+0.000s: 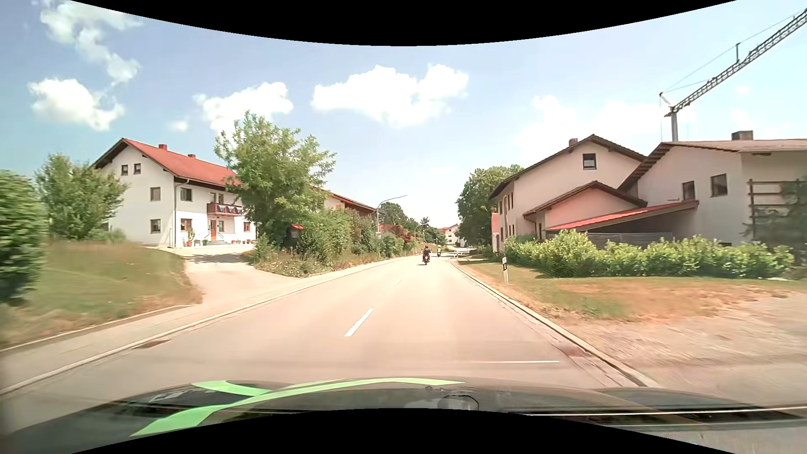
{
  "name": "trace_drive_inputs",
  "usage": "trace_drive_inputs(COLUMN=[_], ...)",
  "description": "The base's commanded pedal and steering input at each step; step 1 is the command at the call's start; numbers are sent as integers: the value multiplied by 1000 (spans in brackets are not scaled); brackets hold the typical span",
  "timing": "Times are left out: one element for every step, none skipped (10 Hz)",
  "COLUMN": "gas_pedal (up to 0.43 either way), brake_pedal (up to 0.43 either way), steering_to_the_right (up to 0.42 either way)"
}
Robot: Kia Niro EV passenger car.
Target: Follow the waypoints while adhering to traffic rules and regulations
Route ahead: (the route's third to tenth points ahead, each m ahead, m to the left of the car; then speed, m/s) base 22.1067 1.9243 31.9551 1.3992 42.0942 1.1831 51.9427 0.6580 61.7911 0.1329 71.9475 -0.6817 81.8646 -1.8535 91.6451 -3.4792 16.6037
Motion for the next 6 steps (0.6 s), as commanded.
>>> trace_drive_inputs(gas_pedal=[169, 157, 157, 169, 169, 169], brake_pedal=[0, 0, 0, 0, 0, 0], steering_to_the_right=[4, 4, 4, 4, 4, 2])
